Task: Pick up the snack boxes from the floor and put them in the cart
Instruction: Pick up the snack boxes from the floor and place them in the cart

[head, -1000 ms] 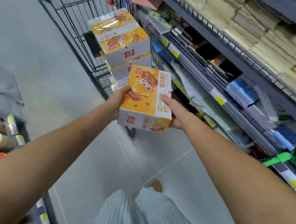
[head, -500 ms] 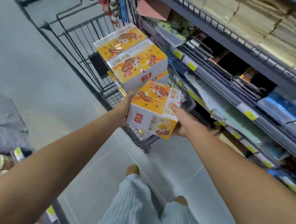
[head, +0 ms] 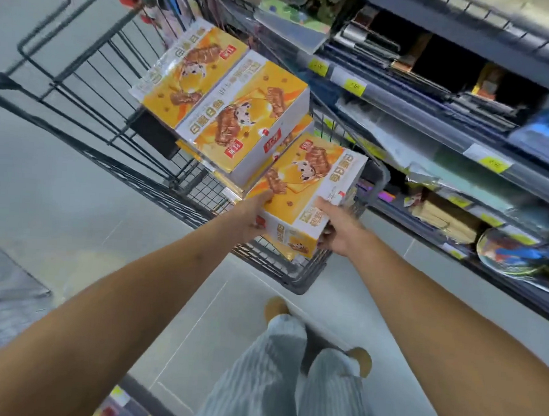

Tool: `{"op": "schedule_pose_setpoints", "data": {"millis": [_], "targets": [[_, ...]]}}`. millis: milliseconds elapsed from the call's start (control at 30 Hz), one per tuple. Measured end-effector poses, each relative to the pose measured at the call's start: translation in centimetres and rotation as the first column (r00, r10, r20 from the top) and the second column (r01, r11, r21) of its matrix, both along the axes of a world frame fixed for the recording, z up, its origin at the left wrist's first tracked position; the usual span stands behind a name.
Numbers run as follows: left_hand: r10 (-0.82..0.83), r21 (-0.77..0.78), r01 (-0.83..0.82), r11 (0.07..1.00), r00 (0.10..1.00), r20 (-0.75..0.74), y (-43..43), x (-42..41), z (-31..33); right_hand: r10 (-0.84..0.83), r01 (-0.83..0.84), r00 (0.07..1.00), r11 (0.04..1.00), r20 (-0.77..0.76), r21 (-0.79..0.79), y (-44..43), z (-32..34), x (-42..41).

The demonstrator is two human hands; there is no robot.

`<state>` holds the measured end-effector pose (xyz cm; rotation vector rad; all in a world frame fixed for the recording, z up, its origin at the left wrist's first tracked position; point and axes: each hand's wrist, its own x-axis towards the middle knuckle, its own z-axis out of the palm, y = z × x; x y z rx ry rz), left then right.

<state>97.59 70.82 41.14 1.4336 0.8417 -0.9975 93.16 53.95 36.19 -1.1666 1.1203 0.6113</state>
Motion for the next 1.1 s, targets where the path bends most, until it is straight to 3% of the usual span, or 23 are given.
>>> {"op": "schedule_pose_setpoints", "data": {"millis": [167, 300, 500, 567, 800, 1100], "targets": [[0.035, -0.046, -0.037, 0.998, 0.998, -0.045, -0.6, 0.6, 0.0, -0.097, 0.096, 0.995, 0.995, 0.024, 0.035, 0.7, 1.3, 0.8], [0.018, 0.026, -0.018, 0.999, 1.0, -0.004, -1.9, 1.2, 0.1, -0.136, 0.135, 0.989, 0.991, 0.051, 0.016, 0.7, 2.6, 2.0], [-0.173, 0.157, 0.146, 0.977, 0.969, 0.177, -6.6, 0.5, 2.4, -0.275, 0.278, 0.954, 0.96, 0.122, -0.007, -1.8, 5.1, -0.2], [-0.186, 0.129, 0.167, 0.978, 0.97, 0.157, -8.0, -0.6, 3.3, -0.316, 0.318, 0.936, 0.948, 0.157, 0.012, -3.1, 5.5, -1.7], [-0.358, 0.147, 0.332, 0.932, 0.904, 0.231, -15.6, -7.6, 7.5, -0.369, 0.386, 0.899, 0.922, 0.237, -0.026, -10.9, 8.4, -10.7], [-0.554, 0.12, 0.548, 0.828, 0.765, 0.329, -30.9, -24.5, 9.0, -0.539, 0.577, 0.79, 0.814, 0.292, -0.058, -23.6, 12.1, -31.5]]}}
